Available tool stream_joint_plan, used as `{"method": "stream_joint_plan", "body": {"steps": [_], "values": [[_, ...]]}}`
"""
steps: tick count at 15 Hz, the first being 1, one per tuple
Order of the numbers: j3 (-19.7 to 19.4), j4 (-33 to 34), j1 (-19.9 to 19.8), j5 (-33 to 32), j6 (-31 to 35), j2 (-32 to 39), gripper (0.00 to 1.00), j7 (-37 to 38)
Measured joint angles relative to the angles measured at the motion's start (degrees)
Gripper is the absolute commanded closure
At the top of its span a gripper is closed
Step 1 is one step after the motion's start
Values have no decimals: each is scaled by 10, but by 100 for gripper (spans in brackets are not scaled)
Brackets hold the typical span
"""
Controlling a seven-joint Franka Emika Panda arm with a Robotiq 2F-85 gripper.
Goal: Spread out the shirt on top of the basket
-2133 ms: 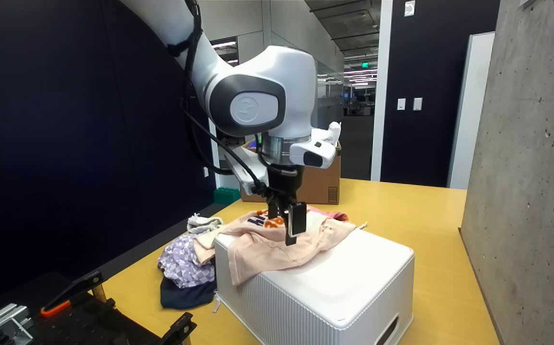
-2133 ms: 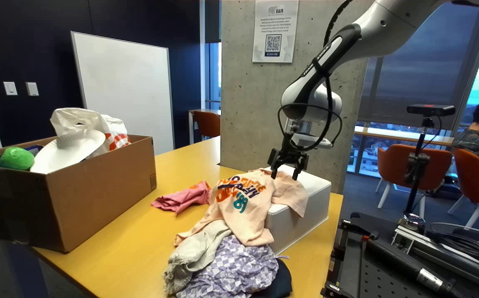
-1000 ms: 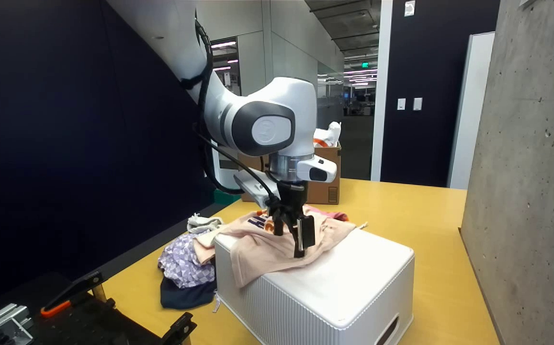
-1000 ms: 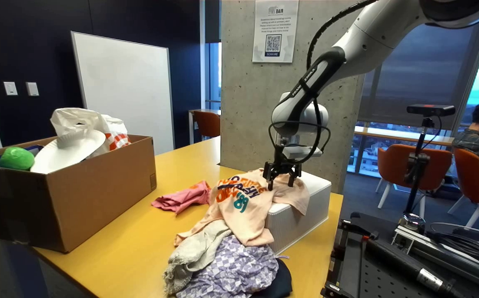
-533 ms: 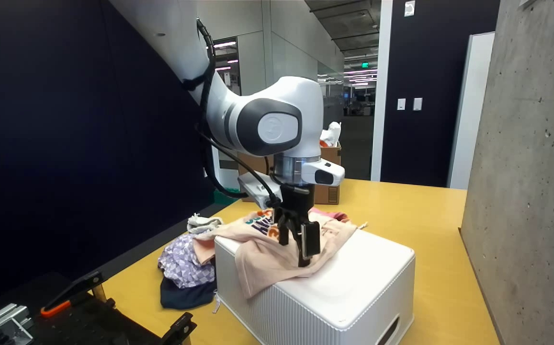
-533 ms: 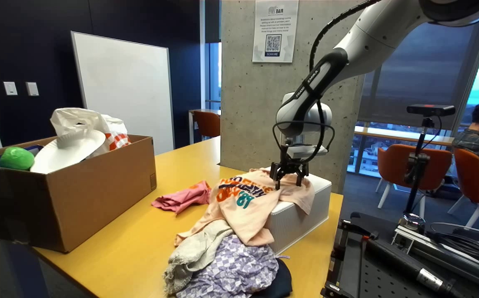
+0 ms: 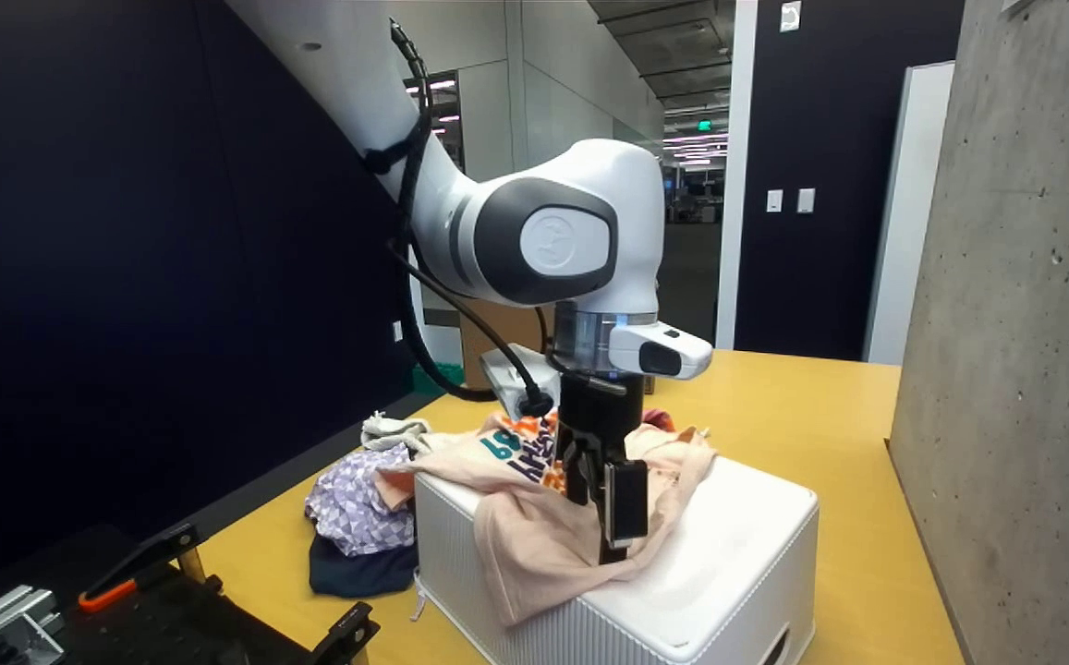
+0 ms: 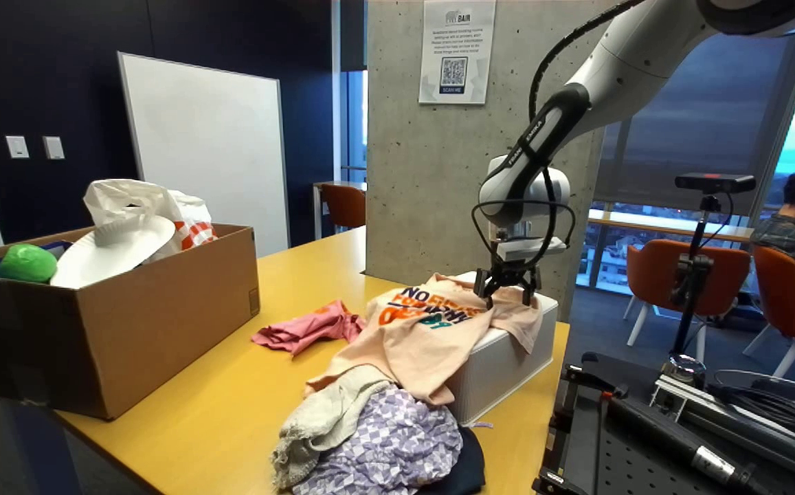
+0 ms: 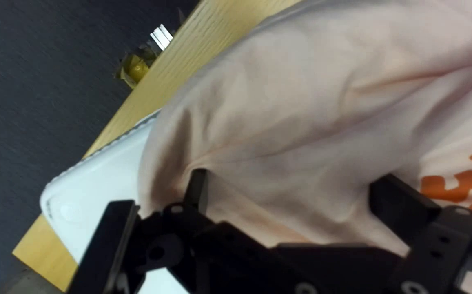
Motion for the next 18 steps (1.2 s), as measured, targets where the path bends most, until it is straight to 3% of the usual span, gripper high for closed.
{"method": "stream_joint_plan", "body": {"steps": [11,18], "values": [[-100,-92,32,-149,0,-61,0,143],[-101,-128,66,-177,38,-109,0,188]]}}
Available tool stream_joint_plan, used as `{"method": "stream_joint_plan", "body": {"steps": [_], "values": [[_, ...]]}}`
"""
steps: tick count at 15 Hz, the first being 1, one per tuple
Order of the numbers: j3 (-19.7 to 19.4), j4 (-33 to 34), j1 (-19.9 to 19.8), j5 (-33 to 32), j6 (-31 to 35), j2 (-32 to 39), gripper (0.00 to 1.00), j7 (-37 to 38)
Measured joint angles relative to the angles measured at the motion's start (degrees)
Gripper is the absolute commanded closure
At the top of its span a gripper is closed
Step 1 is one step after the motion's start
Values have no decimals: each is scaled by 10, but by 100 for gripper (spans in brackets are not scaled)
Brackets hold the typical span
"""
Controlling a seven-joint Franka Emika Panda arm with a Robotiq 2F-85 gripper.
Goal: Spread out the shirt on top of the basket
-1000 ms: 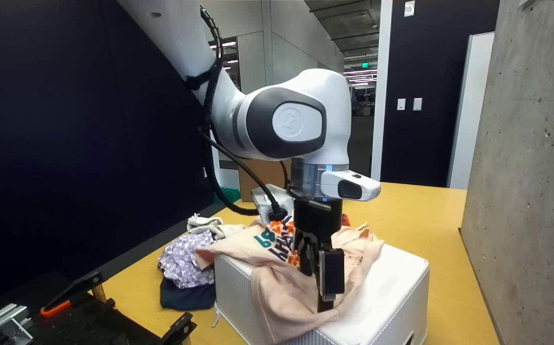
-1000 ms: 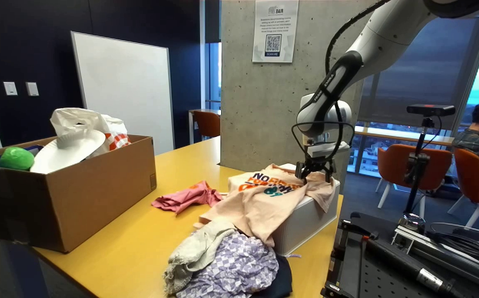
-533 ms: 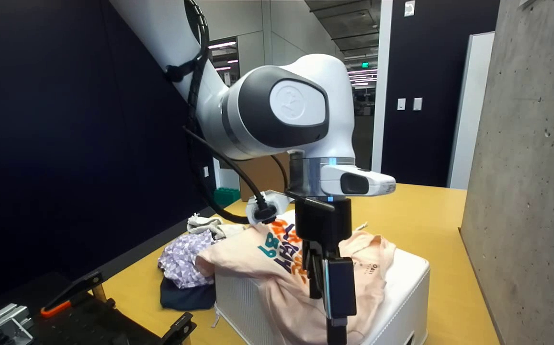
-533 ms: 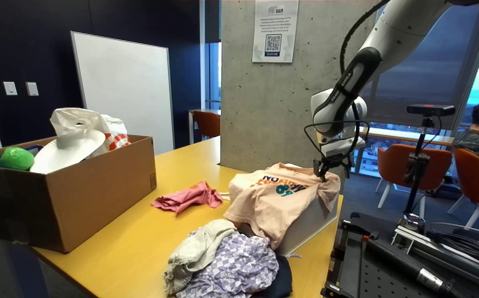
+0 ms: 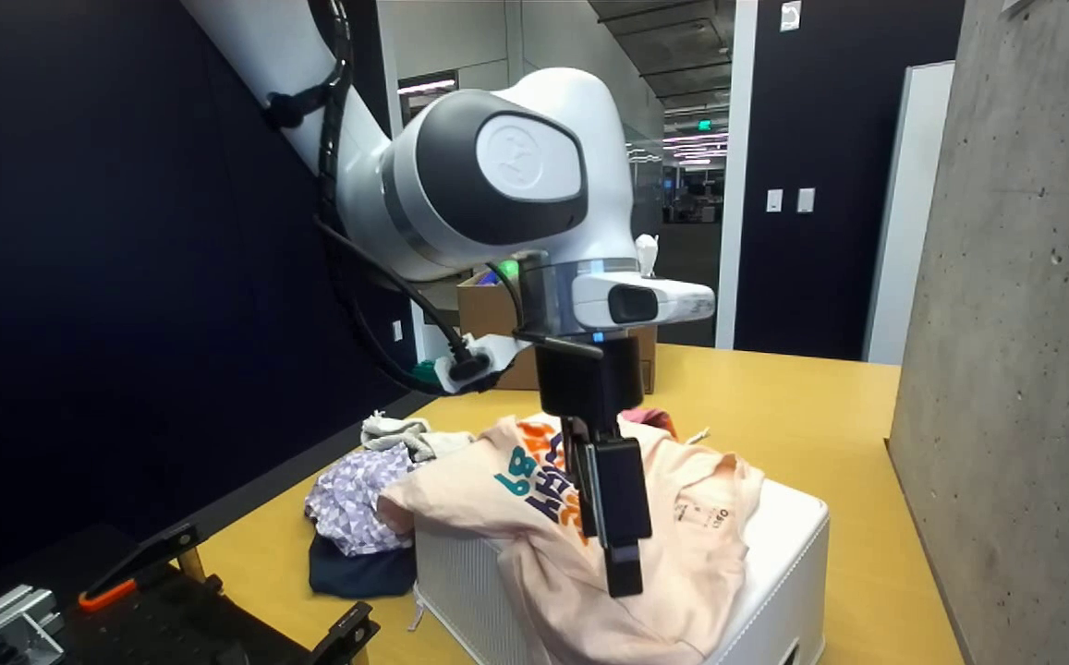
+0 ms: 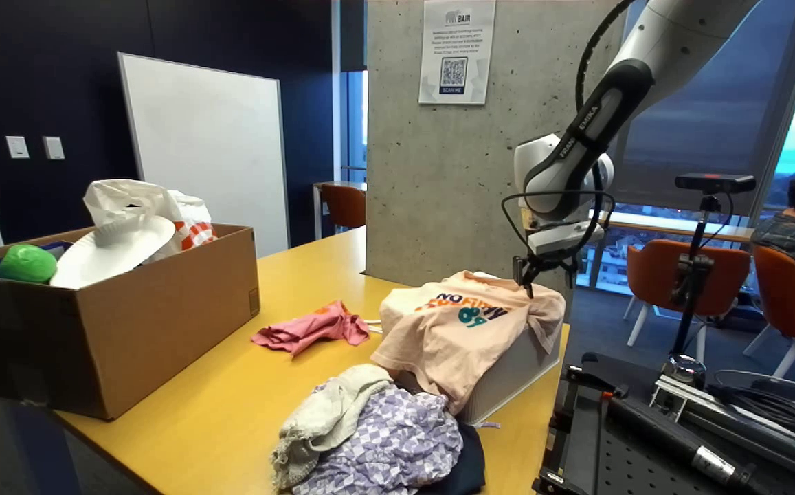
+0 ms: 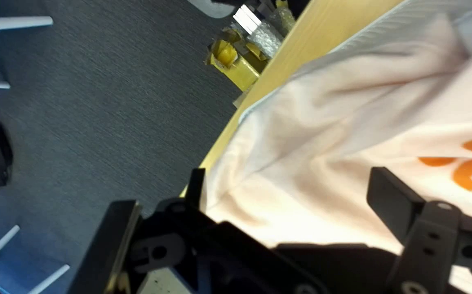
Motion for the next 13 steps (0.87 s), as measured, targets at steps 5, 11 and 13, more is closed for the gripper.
{"method": "stream_joint_plan", "body": {"steps": [5,11,13], "values": [[42,-57,17,1,67,-84,0,1],[70,-115,14,1,97,-157,0,1],[75,-127,9,1,97,-172,0,1]]}}
